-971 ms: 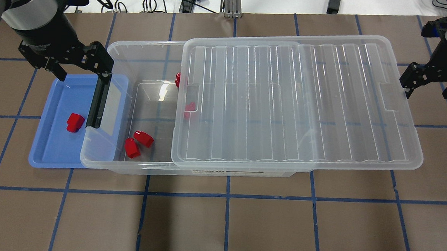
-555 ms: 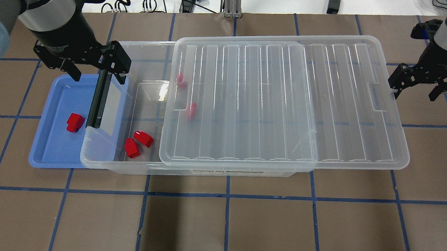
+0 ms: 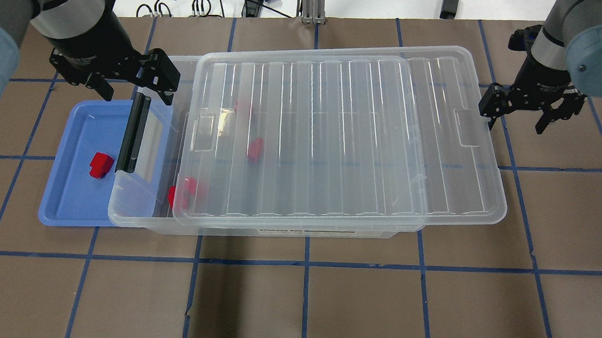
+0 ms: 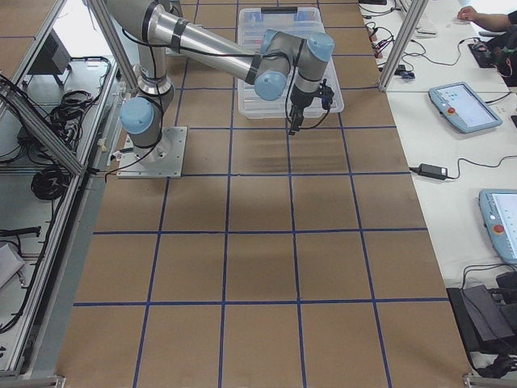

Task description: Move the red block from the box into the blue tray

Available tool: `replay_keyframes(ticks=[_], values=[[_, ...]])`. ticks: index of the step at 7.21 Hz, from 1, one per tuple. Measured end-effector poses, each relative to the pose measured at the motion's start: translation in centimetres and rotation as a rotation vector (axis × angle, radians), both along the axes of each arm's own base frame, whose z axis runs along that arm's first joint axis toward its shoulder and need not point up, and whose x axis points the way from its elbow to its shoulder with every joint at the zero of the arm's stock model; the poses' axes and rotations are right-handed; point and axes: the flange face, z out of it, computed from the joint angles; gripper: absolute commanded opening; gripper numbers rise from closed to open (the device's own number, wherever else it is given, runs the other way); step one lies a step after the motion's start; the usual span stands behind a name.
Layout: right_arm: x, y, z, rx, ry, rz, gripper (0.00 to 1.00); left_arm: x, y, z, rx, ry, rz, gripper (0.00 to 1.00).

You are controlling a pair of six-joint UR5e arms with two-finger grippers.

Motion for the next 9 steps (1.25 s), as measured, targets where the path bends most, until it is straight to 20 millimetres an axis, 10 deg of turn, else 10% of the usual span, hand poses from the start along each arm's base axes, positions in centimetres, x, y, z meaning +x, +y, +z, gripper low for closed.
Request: replay_keyframes(ticks=[4, 9], values=[[6.4, 0.3, 0.1, -0.014, 0.013, 0.023, 1.00, -0.1, 0.8, 0.4, -0.016, 0.007, -0.041, 1.00], [7.6, 0.3, 0.5, -0.025, 0.014, 0.043, 1.00, 0.0, -0.4, 0.7, -0.028, 0.013, -0.020, 1.00]])
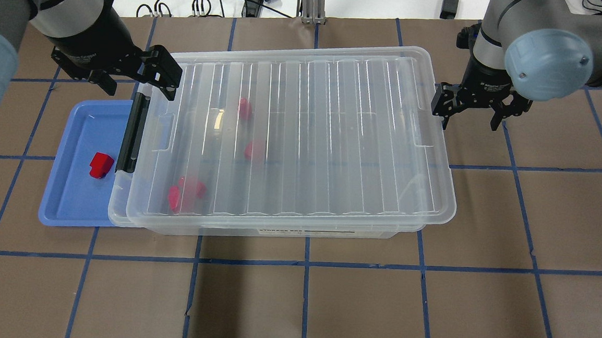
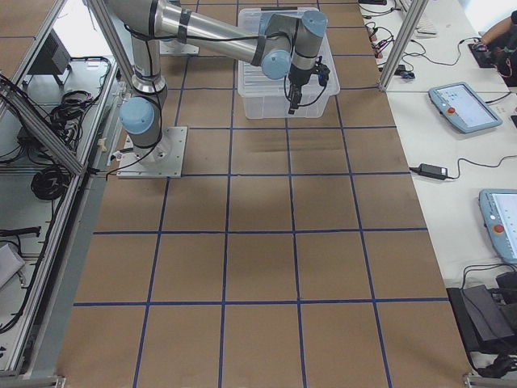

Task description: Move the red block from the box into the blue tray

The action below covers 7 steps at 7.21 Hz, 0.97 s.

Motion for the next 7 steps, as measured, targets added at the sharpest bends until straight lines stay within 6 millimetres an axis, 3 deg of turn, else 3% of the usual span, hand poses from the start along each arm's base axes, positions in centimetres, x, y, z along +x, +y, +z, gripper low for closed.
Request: replay_keyframes(ticks=[2, 3, 5, 7], values=[[-0.1, -0.4, 1.0, -0.023, 0.002, 0.001, 1.00, 0.1, -1.3, 1.6, 0.036, -0.003, 0.004, 1.00], [-0.2, -0.8, 2.7, -0.058, 0.007, 0.000, 1.00, 0.1, -1.5, 1.6, 0.052, -0.003, 0.001, 1.00], [-0.1, -1.3, 8.3, -0.136, 0.007, -0.005, 1.00, 0.1, -1.2, 0.4, 0.075, -0.002, -0.005, 1.00], [0.8, 1.0, 12.2, -0.118, -0.029, -0.070, 1.00, 0.0, -0.6, 0.1, 0.065, -0.005, -0.004, 1.00]])
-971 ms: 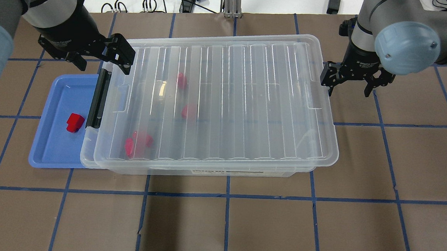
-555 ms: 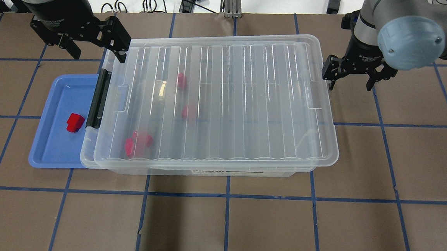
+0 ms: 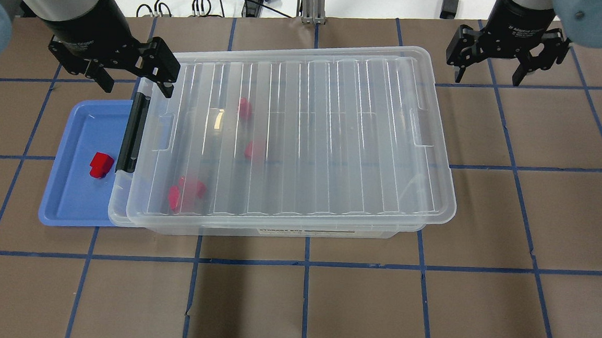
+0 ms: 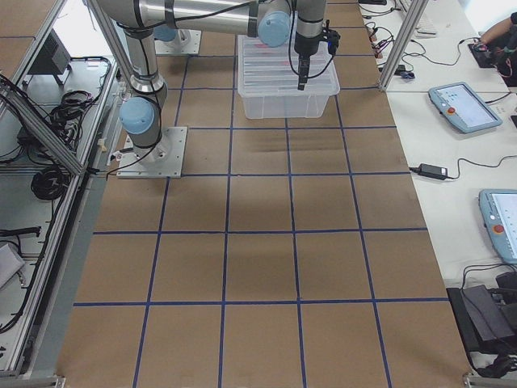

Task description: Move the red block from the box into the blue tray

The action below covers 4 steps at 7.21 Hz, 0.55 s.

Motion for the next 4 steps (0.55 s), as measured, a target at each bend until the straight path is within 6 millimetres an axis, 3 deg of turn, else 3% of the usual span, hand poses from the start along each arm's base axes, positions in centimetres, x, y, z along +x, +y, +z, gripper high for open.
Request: replay_keyframes(ticks=[2, 4], values=[[0.7, 2.9, 2.4, 0.021, -0.036, -0.022, 1.00, 0.1, 0.3, 0.4, -0.011, -0.014, -0.001, 1.00], [1.5, 4.3, 3.3, 0.027, -0.073, -0.015, 1.00, 0.3, 0.4, 0.5, -0.014, -0.036, 0.000, 1.00]])
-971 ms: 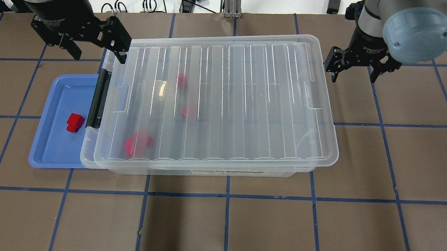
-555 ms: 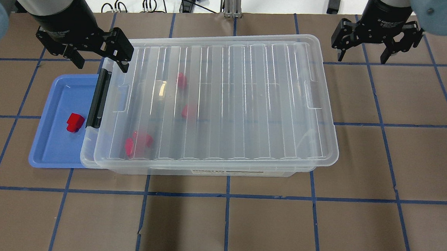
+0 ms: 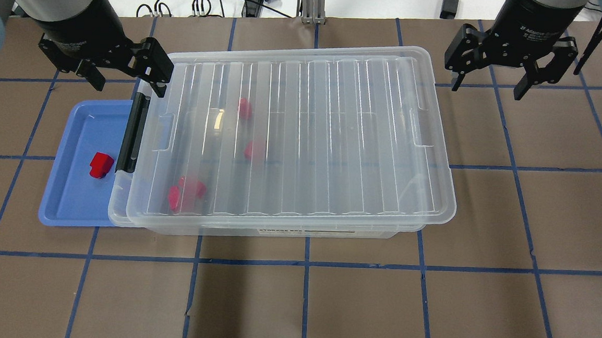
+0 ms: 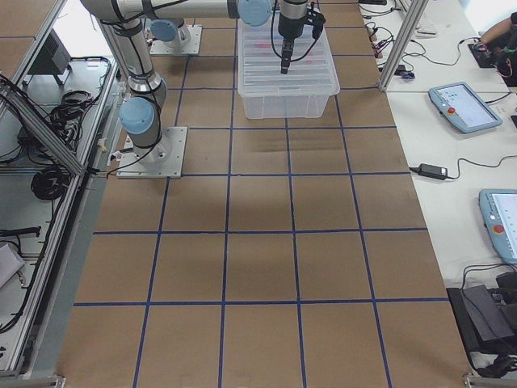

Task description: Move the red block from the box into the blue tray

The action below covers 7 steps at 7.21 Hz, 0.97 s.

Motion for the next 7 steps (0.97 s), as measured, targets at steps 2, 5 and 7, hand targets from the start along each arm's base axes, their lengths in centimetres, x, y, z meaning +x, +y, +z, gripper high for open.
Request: replay_keyframes(ticks=[2, 5, 7], values=[[0.33, 0.34, 0.11, 0.007, -0.011, 0.001, 1.00, 0.01, -0.02, -0.08, 0.001, -0.004, -0.001, 1.00], [0.34, 0.47, 0.15, 0.008, -0.007, 0.003, 1.00, -0.04, -0.17, -0.35, 0.005, -0.001, -0.001, 1.00], [0.34, 0.39, -0.27, 0.016, -0.009, 0.004, 1.00, -0.08, -0.74, -0.61, -0.007, 0.003, -0.004, 1.00]])
